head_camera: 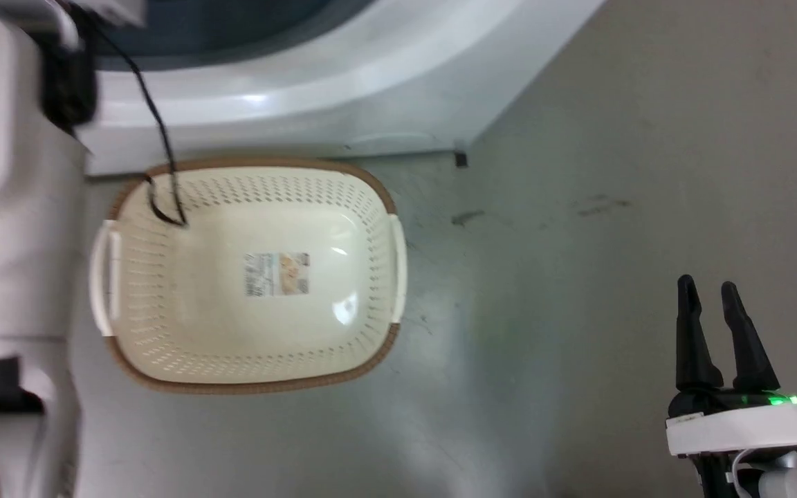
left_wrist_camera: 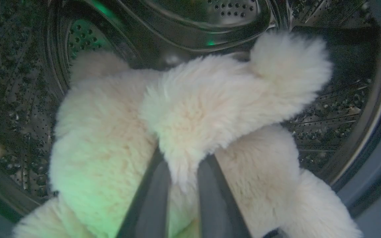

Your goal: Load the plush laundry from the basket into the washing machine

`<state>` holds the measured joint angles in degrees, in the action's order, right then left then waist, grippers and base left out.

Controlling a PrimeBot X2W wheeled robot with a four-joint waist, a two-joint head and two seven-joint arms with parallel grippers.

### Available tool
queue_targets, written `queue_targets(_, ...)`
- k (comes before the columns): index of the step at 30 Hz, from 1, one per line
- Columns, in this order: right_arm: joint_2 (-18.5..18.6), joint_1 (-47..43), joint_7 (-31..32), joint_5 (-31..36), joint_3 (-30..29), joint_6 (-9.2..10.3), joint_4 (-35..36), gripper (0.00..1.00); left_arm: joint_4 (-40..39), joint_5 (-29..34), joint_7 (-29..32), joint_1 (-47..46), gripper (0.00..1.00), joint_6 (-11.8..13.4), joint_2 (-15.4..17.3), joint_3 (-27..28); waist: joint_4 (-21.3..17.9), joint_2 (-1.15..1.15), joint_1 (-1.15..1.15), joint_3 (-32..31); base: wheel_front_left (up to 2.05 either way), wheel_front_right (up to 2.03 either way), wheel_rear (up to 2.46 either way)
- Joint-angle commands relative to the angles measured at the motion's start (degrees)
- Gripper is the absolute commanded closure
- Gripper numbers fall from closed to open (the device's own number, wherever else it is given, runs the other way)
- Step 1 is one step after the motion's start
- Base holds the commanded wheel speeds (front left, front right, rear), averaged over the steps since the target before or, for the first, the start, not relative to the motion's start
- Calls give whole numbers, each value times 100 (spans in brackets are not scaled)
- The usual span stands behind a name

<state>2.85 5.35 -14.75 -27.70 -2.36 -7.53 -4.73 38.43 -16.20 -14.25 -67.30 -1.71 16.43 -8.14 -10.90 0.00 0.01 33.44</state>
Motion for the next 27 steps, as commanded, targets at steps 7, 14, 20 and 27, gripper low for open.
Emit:
queue_targets(7, 3, -8, -25, -192, 163, 4, 240, 0, 342, 90, 54, -995, 100, -19, 394, 76, -542, 0, -1, 673, 0, 0, 0)
queue_targets(14, 3, -87, -25, -310, 303, 4, 396, 0, 560, 210, 453, -1606, 100, -26, 613, -51, -756, 0, -1, 993, 0, 0, 0)
queue_targets(20, 3, -109, -25, -349, 319, 4, 497, 0, 667, 212, 672, -1889, 100, -71, 656, -137, -816, 0, -1, 1168, 0, 0, 0)
queue_targets(27, 3, -98, -25, -339, 306, 4, 548, 0, 747, 238, 785, -2013, 98, -132, 667, -267, -797, 0, -1, 1264, 0, 0, 0)
